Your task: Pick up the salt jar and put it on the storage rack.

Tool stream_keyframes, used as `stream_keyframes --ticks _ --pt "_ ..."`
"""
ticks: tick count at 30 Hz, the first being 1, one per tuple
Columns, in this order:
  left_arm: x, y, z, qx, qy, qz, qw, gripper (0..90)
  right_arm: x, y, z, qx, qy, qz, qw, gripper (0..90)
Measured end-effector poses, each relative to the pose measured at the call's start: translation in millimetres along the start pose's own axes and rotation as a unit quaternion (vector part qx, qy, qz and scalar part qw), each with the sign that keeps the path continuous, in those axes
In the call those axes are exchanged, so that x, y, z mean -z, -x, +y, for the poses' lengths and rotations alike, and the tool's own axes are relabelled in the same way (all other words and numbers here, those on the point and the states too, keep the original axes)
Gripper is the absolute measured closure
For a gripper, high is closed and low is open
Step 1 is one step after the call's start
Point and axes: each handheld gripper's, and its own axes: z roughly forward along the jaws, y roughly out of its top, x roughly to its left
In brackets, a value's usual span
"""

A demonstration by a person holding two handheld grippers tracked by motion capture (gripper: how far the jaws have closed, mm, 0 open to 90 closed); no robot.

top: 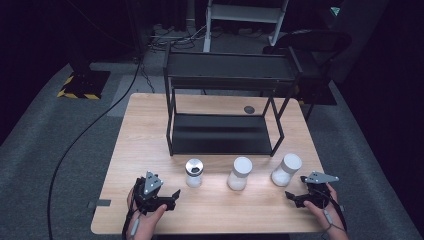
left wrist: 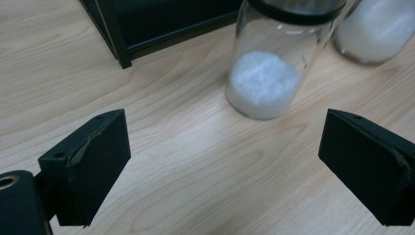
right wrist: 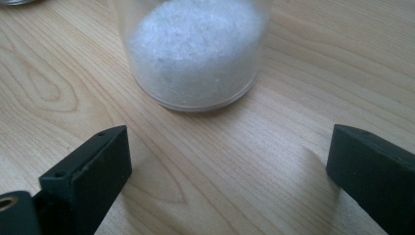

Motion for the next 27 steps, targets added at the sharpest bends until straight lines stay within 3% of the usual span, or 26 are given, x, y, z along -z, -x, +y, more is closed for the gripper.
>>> stream_keyframes --ticks 15,27 --pt "10.0 13.0 10.1 -0.016 0.042 -0.006 0.999 5.0 0.0 0.0 0.0 0.0 0.0 0.0 1.0 2.5" --pt "0.2 17.2 15.9 -0.024 0.066 -0.01 0.9975 4.9 0.0 0.0 -0.1 0.0 0.0 0.0 1.0 2.5"
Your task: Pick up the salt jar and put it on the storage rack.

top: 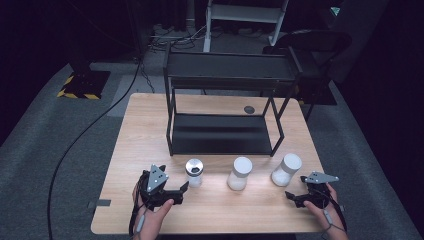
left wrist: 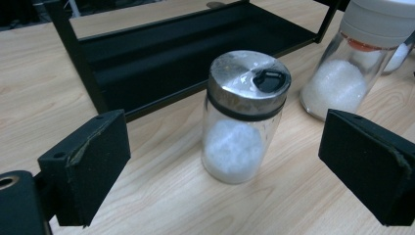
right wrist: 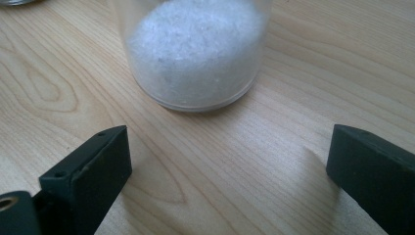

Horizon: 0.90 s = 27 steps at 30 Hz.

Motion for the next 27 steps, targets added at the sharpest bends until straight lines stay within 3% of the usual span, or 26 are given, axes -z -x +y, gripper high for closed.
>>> stream_keyframes --ticks 16,27 --pt "-21.6 0.6 3.3 -0.002 0.016 -0.005 0.9999 4.9 0.0 0.0 0.0 0.0 0.0 0.0 1.0 2.5" --pt "-40.0 3.4 10.5 -0.016 0.011 -0.011 0.9997 5.1 0.0 0.0 0.0 0.0 0.0 0.0 1.0 2.5"
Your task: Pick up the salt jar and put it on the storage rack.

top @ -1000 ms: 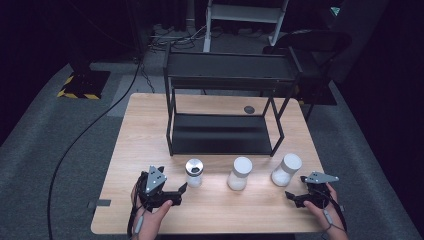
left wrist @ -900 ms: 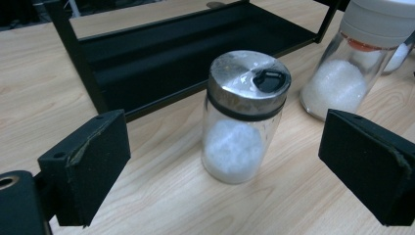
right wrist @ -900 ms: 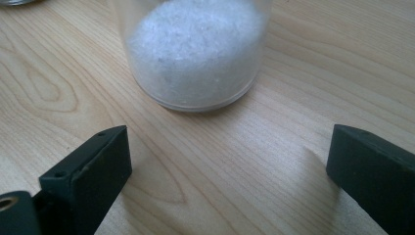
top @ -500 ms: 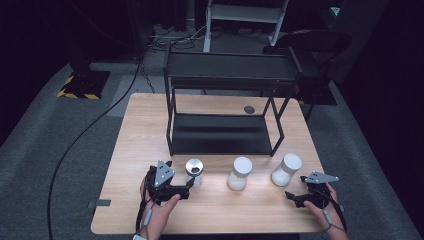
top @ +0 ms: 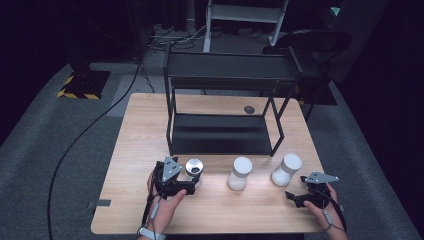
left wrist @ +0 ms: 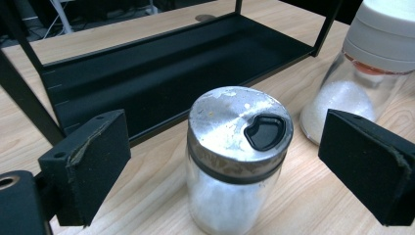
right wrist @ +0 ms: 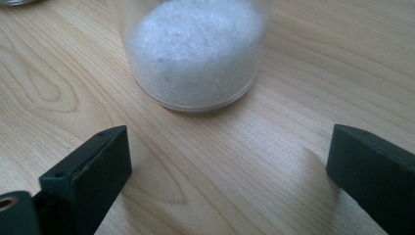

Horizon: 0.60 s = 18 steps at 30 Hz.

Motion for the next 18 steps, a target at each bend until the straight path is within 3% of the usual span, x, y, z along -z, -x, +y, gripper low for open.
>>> stream_keyframes --ticks 13,18 --pt "-20.0 0.9 2.6 -0.002 -0.02 0.0 0.9998 5.5 0.0 0.0 0.0 0.0 0.0 0.0 1.0 2.5" --pt "-28.3 -3.2 -0.4 0.017 -0.029 -0.009 0.9994 7.0 0.0 0.0 0.0 0.0 0.0 0.0 1.0 2.6"
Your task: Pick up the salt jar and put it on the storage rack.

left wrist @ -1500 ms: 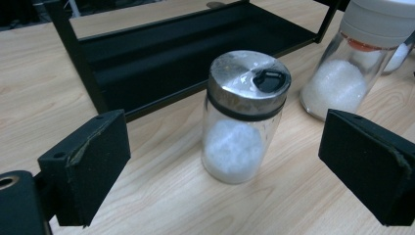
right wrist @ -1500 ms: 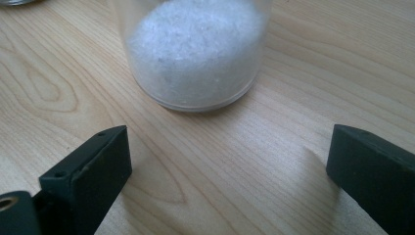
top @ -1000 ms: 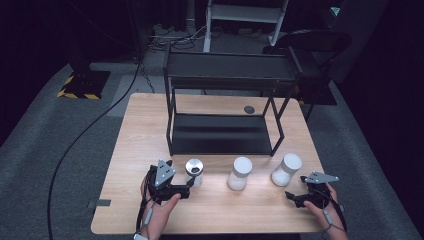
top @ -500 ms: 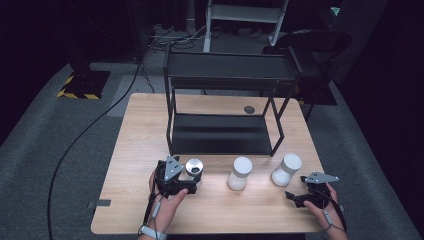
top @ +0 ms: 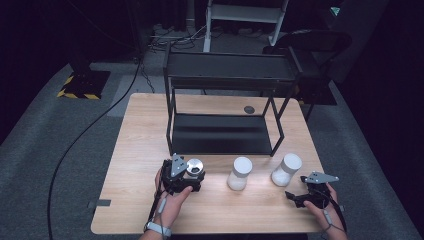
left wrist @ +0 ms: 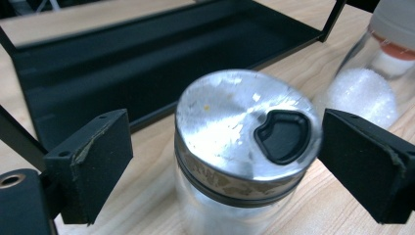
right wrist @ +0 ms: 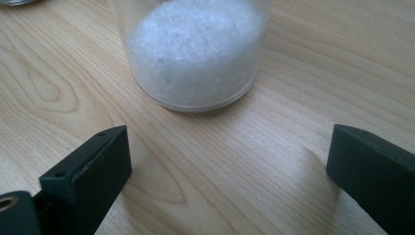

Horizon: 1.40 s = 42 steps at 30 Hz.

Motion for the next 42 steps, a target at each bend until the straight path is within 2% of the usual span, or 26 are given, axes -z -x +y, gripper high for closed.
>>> stream_keyframes --ticks 7,11,21,32,42 --pt "-8.7 -1.1 -1.7 -0.003 -0.018 -0.001 0.9998 10.1 0.0 0.0 0.0 0.0 0.0 0.0 1.0 2.6" --pt "-12.7 2.3 -3.6 -0.015 -0.023 0.001 0.9996 14.2 0.1 0.0 0.0 0.0 0.0 0.0 1.0 2.6" --pt "-17.5 9.4 -6.6 -0.037 -0.026 0.008 0.999 29.7 0.2 -0.2 -0.2 0.0 0.0 0.0 1.0 2.7" --pt "-16.9 10.7 -3.6 -0.031 -0.031 0.012 0.999 30.3 0.2 0.1 -0.2 -0.001 0.0 0.0 1.0 2.8" --pt "-8.4 7.8 12.2 -0.042 -0.027 0.015 0.9986 30.3 0.2 0.0 -0.2 -0.001 0.0 0.0 1.0 2.8"
